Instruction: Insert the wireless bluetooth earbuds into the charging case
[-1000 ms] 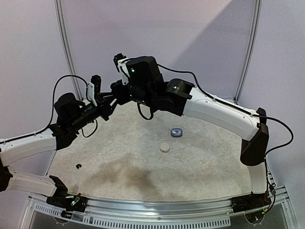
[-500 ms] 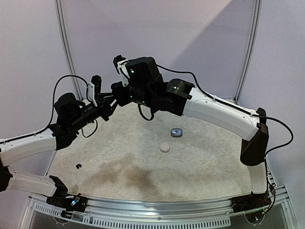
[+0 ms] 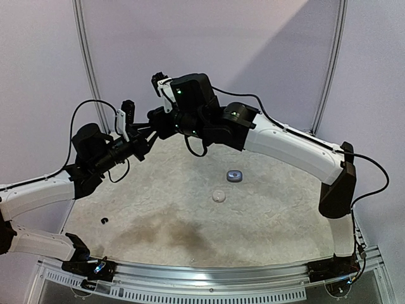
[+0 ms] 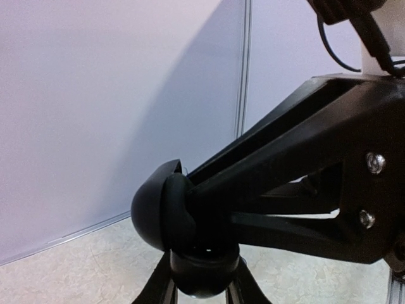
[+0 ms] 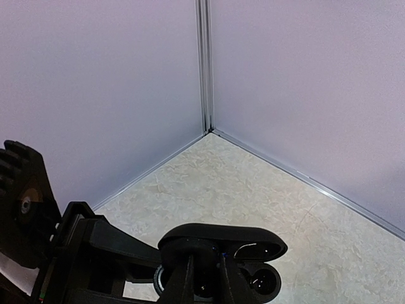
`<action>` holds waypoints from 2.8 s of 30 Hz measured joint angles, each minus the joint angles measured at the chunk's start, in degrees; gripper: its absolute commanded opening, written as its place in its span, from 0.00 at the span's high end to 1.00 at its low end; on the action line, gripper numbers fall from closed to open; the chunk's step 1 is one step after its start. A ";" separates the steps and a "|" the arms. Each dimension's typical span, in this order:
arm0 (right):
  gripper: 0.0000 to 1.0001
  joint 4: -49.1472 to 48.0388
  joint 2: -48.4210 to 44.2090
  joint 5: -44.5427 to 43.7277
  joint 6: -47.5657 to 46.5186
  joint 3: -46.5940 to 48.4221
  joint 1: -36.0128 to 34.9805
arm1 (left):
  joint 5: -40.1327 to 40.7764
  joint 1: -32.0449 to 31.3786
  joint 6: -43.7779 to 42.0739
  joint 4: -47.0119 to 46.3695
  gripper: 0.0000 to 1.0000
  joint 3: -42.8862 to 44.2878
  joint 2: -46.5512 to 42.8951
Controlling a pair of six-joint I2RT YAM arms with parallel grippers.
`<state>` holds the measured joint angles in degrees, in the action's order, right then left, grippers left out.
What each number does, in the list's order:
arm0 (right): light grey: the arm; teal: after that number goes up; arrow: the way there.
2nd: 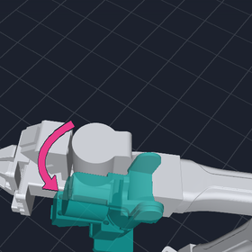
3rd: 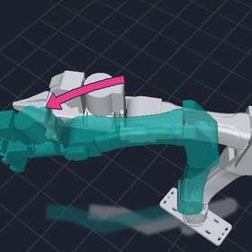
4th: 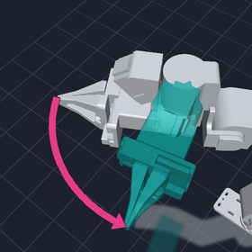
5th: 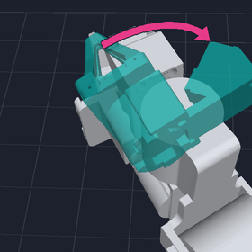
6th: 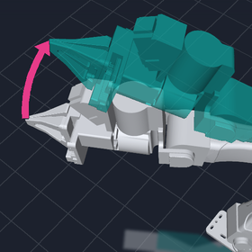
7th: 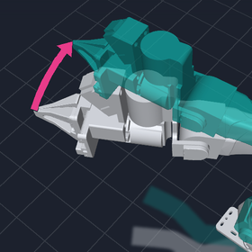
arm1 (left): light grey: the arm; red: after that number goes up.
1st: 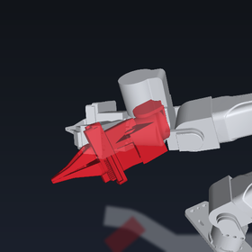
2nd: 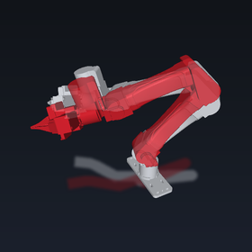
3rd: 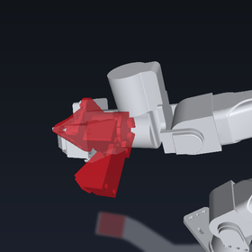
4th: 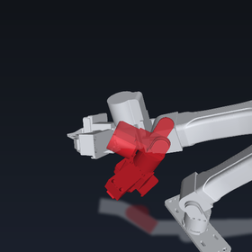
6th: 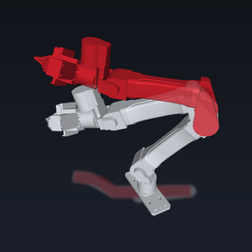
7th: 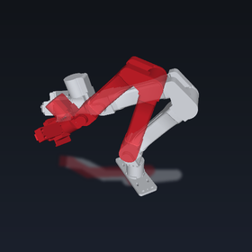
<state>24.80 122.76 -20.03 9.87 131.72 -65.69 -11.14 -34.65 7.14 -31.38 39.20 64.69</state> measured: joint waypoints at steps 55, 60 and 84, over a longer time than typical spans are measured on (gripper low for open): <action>0.84 -0.70 -2.78 3.69 -4.24 -4.76 0.20 | -0.70 0.09 -5.86 0.92 1.00 -0.20 -0.17; 0.82 0.15 -3.26 4.63 -4.76 -4.74 0.26 | -2.38 0.11 -5.46 0.59 1.00 -0.26 -0.17; 0.76 5.95 -5.57 11.67 -6.47 -4.74 1.49 | -7.78 0.17 0.79 0.59 1.00 -0.26 -0.17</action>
<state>30.74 117.19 -8.36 3.40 126.98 -64.20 -18.92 -34.48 7.92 -30.79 38.94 64.51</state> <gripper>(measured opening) 0.243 0.232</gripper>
